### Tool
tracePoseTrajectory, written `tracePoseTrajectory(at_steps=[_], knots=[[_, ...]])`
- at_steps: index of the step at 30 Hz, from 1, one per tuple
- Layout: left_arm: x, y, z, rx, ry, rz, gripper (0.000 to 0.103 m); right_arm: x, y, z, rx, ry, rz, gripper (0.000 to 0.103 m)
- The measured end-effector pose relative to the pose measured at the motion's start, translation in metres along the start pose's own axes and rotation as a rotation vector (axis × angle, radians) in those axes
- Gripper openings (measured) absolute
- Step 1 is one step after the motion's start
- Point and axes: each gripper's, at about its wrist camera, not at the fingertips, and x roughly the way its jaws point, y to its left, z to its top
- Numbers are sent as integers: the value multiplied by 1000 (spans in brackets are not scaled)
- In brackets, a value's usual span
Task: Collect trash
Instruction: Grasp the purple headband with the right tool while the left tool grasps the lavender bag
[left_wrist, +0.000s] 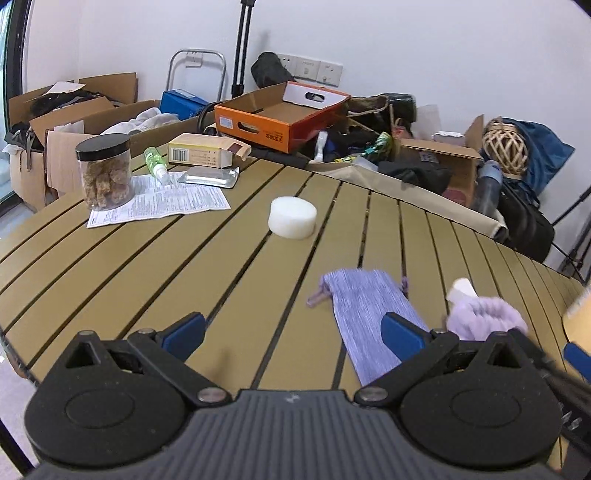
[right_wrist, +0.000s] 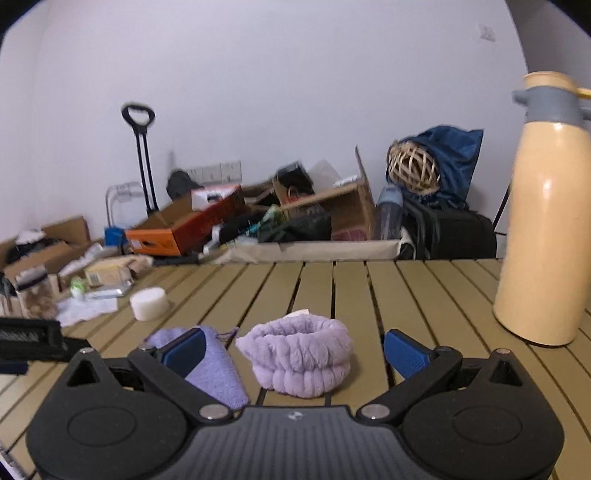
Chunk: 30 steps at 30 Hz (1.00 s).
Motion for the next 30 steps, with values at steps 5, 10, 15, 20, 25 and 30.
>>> tracePoseTrajectory(at_steps=[5,10,15,20,25,30], knots=[[23,-7,17,8,14,26,103,38,8,4,-20,71,-19,103],[44,-15,23,2,48,35,103,70,6,7,5,166,-66,103],[57,-23,21,10,65,51,103,88,2,6,47,222,-46,103],[68,-30,23,0,77,43,103,97,4,4,34,249,-56,96],[74,-37,23,-8,85,33,103,94,0,5,39,230,-62,77],[78,-49,19,14,95,14,103,90,-5,4,62,216,-49,58]])
